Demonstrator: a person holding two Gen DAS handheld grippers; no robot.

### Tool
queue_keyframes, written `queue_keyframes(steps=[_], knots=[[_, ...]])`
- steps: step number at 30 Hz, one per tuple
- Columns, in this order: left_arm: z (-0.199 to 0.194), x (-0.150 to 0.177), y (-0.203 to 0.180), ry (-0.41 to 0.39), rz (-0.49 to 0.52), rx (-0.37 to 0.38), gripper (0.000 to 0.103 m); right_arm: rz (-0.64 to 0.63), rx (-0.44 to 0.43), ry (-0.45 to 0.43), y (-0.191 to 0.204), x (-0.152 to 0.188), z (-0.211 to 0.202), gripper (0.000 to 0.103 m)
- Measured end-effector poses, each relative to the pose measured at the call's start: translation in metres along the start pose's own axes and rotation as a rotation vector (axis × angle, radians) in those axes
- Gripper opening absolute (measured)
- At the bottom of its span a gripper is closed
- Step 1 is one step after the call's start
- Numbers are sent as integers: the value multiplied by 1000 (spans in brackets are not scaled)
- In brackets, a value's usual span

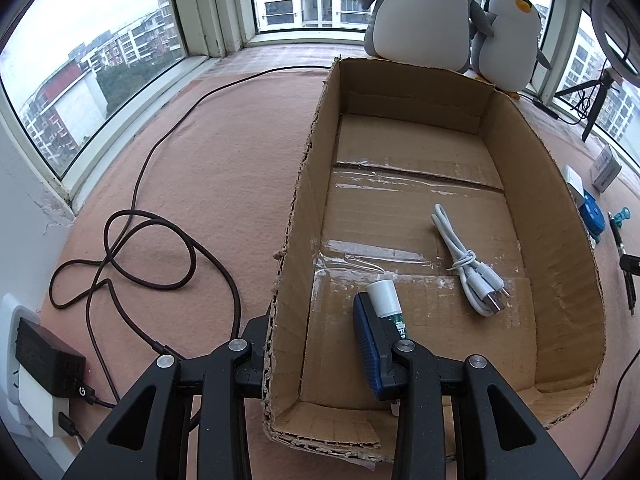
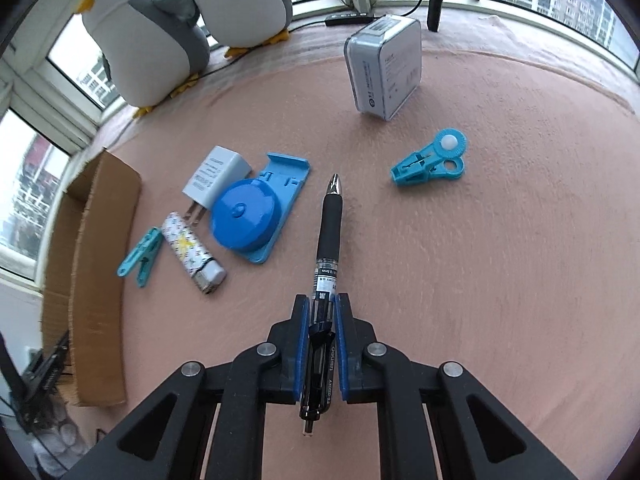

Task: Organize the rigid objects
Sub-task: 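Carry the black pen into the box and open the right tool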

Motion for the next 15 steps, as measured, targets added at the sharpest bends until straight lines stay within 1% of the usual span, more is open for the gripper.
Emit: queue_keyframes(steps=[6, 10, 15], knots=[[1, 1, -1, -5, 2, -9, 36, -27, -59, -53, 20, -2, -28, 11], [1, 2, -2, -9, 2, -12, 36, -82, -115, -96, 54, -13, -48, 11], [1, 2, -1, -10, 0, -12, 36, -159, -193, -121, 105, -25, -58, 11]])
Point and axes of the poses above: each gripper's, at about its wrist camera, not at the fingertips, and z roughly the way its jaws point, y to its left, x to its underside, the point moved 2 cm from there along z, roughly the way its jaws point, and after that the axes turned 5 degrees about -z, right-handed, at the moved point
